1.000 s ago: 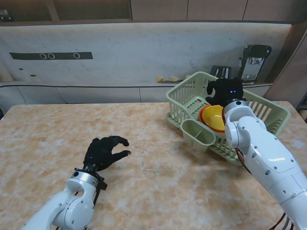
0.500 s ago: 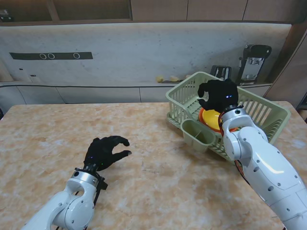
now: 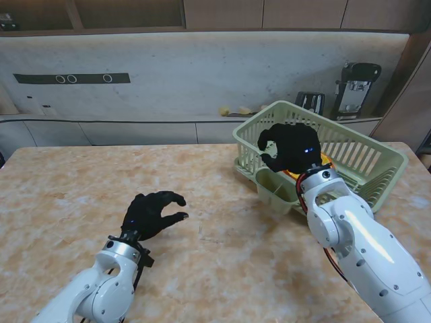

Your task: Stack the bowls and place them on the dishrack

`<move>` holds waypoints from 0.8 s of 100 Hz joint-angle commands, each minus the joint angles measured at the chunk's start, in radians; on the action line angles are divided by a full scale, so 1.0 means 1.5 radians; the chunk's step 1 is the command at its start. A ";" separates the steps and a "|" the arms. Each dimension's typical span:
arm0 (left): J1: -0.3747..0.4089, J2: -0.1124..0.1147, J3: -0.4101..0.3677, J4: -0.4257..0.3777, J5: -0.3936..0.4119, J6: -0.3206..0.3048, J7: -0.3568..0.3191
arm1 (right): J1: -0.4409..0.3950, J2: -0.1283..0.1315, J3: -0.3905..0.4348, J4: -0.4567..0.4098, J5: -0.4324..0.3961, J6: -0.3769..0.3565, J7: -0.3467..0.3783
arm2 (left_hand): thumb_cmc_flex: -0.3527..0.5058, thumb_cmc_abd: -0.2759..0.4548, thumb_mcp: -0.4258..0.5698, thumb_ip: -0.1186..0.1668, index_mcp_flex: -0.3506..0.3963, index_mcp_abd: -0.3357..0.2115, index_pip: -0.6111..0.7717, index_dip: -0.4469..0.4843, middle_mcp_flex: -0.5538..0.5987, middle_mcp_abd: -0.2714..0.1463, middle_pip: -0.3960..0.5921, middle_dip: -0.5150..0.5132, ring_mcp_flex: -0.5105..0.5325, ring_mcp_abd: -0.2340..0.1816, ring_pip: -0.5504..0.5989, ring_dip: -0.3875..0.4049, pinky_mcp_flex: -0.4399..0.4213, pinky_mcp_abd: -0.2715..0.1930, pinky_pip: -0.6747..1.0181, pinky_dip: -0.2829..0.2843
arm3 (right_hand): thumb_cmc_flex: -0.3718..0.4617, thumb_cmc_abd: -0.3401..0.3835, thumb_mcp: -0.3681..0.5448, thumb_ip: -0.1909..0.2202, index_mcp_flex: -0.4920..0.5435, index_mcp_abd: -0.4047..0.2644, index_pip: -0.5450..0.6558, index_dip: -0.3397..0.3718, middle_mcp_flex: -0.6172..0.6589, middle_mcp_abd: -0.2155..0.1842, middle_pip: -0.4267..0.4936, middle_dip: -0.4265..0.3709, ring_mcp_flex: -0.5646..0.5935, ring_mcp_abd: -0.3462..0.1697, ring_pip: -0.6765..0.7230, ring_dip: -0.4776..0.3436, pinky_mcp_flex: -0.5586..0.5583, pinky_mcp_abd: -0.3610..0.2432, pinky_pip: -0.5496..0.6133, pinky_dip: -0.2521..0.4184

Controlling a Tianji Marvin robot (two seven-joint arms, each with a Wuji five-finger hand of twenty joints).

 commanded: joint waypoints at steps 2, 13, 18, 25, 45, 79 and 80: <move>0.001 -0.002 0.002 -0.002 -0.002 -0.004 -0.008 | -0.022 -0.005 -0.007 -0.016 -0.003 -0.010 0.006 | 0.023 0.018 -0.007 0.019 0.013 -0.005 0.008 0.016 0.015 0.000 -0.001 0.001 0.012 0.009 0.001 0.003 0.000 0.005 0.012 0.012 | 0.016 -0.012 0.028 -0.012 -0.001 -0.020 -0.002 -0.006 0.019 -0.019 -0.005 0.010 0.009 -0.013 0.005 0.017 0.008 -0.013 0.017 0.008; 0.002 -0.002 0.004 -0.003 -0.002 -0.005 -0.007 | -0.040 -0.005 -0.010 -0.032 -0.004 -0.021 0.003 | 0.023 0.018 -0.007 0.019 0.013 -0.004 0.007 0.016 0.016 0.001 -0.001 0.001 0.013 0.010 0.002 0.003 0.001 0.004 0.014 0.012 | 0.017 -0.011 0.030 -0.012 -0.003 -0.020 -0.005 -0.006 0.019 -0.019 -0.012 0.012 0.010 -0.013 0.000 0.017 0.015 -0.020 0.014 0.005; 0.003 -0.002 0.004 -0.003 -0.002 -0.006 -0.007 | -0.047 -0.005 -0.012 -0.037 -0.004 -0.024 0.002 | 0.023 0.018 -0.007 0.019 0.014 -0.005 0.007 0.017 0.016 0.002 -0.001 0.001 0.012 0.010 0.002 0.003 0.001 0.004 0.014 0.013 | 0.018 -0.010 0.032 -0.011 -0.005 -0.019 -0.007 -0.007 0.019 -0.018 -0.015 0.012 0.013 -0.014 -0.003 0.016 0.019 -0.021 0.013 0.004; 0.003 -0.002 0.005 -0.004 -0.002 -0.007 -0.007 | -0.057 -0.005 -0.016 -0.044 0.001 -0.029 -0.001 | 0.023 0.019 -0.006 0.019 0.013 -0.003 0.006 0.016 0.015 0.002 -0.002 0.001 0.012 0.011 0.002 0.003 0.001 0.004 0.015 0.013 | 0.021 -0.010 0.034 -0.010 -0.008 -0.016 -0.009 -0.008 0.018 -0.017 -0.019 0.013 0.014 -0.014 -0.005 0.016 0.021 -0.021 0.011 0.002; 0.004 -0.002 0.005 -0.005 -0.001 -0.008 -0.006 | -0.090 -0.006 -0.027 -0.065 0.011 -0.039 -0.001 | 0.022 0.019 -0.007 0.019 0.014 -0.004 0.005 0.016 0.017 0.002 -0.002 0.001 0.013 0.011 0.002 0.003 0.002 0.005 0.016 0.013 | 0.028 -0.008 0.040 -0.006 -0.016 -0.010 -0.020 -0.016 0.014 -0.015 -0.040 0.005 0.015 -0.012 -0.025 0.009 0.022 -0.021 -0.001 -0.006; 0.012 -0.003 0.003 -0.006 0.001 -0.024 0.007 | -0.131 -0.011 -0.058 -0.073 0.030 -0.029 -0.034 | 0.021 0.019 -0.007 0.019 0.016 -0.004 0.005 0.018 0.018 0.002 -0.002 0.001 0.015 0.011 0.003 0.003 0.005 0.007 0.019 0.014 | 0.025 0.005 0.029 -0.006 -0.013 -0.014 -0.021 -0.017 0.016 -0.015 -0.051 0.000 0.017 -0.011 -0.035 0.008 0.022 -0.024 -0.007 -0.012; 0.012 -0.003 0.003 -0.006 0.001 -0.025 0.007 | -0.132 -0.011 -0.059 -0.073 0.031 -0.028 -0.035 | 0.021 0.019 -0.007 0.019 0.016 -0.004 0.005 0.018 0.019 0.003 -0.002 0.001 0.015 0.010 0.003 0.003 0.005 0.007 0.020 0.015 | 0.024 0.005 0.028 -0.007 -0.012 -0.014 -0.021 -0.017 0.016 -0.014 -0.051 0.000 0.017 -0.011 -0.035 0.008 0.022 -0.024 -0.007 -0.012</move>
